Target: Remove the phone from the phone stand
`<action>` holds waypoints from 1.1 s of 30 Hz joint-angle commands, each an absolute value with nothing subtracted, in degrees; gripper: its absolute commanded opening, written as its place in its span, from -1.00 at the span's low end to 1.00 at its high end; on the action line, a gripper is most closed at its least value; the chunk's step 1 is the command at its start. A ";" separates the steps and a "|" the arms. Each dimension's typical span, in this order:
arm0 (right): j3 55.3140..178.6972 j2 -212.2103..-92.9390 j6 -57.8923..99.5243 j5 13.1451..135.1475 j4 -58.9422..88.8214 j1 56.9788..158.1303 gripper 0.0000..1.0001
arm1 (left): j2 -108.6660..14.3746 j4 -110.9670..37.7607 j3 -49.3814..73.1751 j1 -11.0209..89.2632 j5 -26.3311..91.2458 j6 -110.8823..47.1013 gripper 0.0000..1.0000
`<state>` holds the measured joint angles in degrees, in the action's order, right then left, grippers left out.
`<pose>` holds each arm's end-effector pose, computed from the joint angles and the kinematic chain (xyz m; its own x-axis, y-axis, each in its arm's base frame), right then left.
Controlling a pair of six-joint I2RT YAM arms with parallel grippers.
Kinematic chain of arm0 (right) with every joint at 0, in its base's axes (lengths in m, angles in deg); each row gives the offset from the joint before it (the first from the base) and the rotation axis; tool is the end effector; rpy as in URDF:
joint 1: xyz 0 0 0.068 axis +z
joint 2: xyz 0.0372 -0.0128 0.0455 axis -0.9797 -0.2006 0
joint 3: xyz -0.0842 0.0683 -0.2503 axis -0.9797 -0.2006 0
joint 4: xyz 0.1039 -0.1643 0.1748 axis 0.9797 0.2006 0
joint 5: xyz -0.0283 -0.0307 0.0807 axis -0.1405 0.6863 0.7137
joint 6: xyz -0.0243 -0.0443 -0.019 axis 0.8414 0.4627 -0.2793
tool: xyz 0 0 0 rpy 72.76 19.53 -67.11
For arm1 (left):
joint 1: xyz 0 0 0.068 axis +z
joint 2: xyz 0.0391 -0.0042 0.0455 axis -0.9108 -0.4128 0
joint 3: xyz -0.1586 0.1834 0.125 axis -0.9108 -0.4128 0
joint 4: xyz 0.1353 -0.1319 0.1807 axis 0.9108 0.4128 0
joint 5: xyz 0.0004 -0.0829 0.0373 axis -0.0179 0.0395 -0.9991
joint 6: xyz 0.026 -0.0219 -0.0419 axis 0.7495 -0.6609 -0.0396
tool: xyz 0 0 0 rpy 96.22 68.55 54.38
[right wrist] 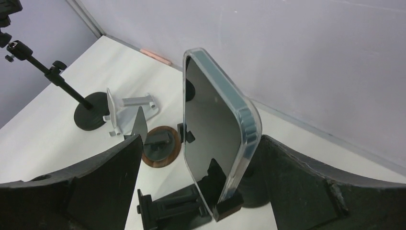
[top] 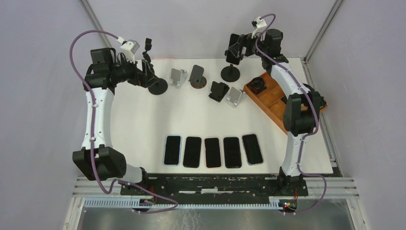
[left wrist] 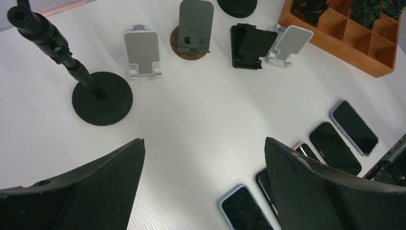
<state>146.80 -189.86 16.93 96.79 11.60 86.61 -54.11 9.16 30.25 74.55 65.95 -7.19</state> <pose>0.4930 0.0891 0.3308 -0.2863 0.1208 -0.9505 -0.5710 0.7751 0.2705 0.3009 0.0234 0.4108 -0.4634 0.0987 -0.8806 0.5392 0.8200 -0.1919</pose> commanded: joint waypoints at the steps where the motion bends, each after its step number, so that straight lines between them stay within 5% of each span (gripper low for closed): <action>1: 150.44 -193.79 15.93 100.51 4.55 86.45 0.88 | -53.95 12.42 30.12 74.69 70.56 -3.02 1.00; 15: 149.56 -197.61 8.34 100.48 -7.60 86.51 0.08 | -54.18 16.18 30.28 74.54 72.05 -0.21 1.00; 26: 155.05 -195.27 9.66 96.28 -9.75 86.59 -1.00 | -53.57 17.91 28.90 74.52 73.08 2.30 1.00; 33: 156.16 -193.28 8.90 94.01 -11.55 86.60 -1.00 | -53.04 18.30 29.21 74.51 73.90 2.46 1.00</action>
<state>150.82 -199.00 8.84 95.78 -2.23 86.66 -54.30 17.77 28.91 74.55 71.35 -0.39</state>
